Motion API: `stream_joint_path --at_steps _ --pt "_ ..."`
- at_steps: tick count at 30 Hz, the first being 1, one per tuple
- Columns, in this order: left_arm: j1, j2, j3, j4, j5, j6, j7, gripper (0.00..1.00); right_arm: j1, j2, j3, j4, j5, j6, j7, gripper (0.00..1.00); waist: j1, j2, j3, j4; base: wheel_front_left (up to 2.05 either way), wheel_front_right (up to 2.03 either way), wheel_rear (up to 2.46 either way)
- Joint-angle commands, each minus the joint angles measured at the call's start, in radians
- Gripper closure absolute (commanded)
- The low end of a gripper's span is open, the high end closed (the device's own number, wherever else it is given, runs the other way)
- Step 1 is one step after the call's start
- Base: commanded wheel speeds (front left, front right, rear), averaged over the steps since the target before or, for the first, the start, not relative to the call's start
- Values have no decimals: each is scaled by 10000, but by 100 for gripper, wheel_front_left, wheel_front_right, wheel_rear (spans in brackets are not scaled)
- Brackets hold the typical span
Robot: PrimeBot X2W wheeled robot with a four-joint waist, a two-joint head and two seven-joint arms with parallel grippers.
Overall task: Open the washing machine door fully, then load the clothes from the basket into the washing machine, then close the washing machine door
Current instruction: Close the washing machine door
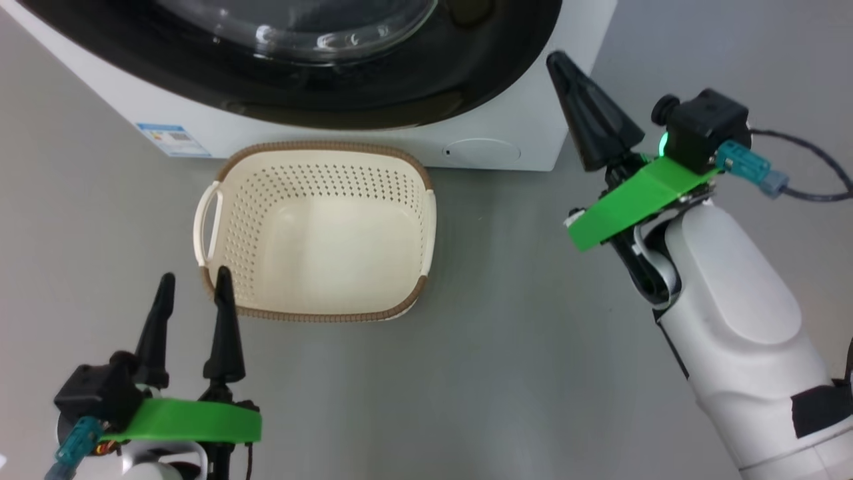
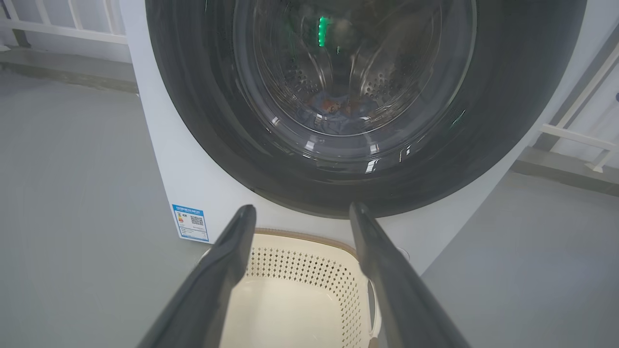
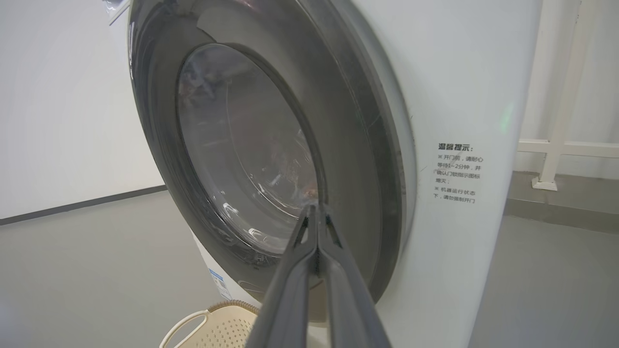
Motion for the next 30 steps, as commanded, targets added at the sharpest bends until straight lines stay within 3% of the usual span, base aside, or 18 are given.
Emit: stream_joint_path --at_steps 1,2,16,30 --pt "154 145 416 -171 102 -55 -65 0 332 200 146 -235 91 -57 -34 40 1 -1 -299 -251 0 0 0" --pt "181 145 471 -162 122 -77 -65 0 439 176 158 -224 54 -57 -34 0 1 -1 -370 -298 0 0 0" --pt "590 145 1203 -189 383 -289 -65 0 2180 68 62 -567 -106 -57 -34 0 1 -1 -1199 -1029 0 0 0" --pt "1205 145 1815 -170 749 -446 -65 0 4249 -126 -830 -1650 -78 -57 -34 0 1 -1 -2178 -1833 0 0 0"
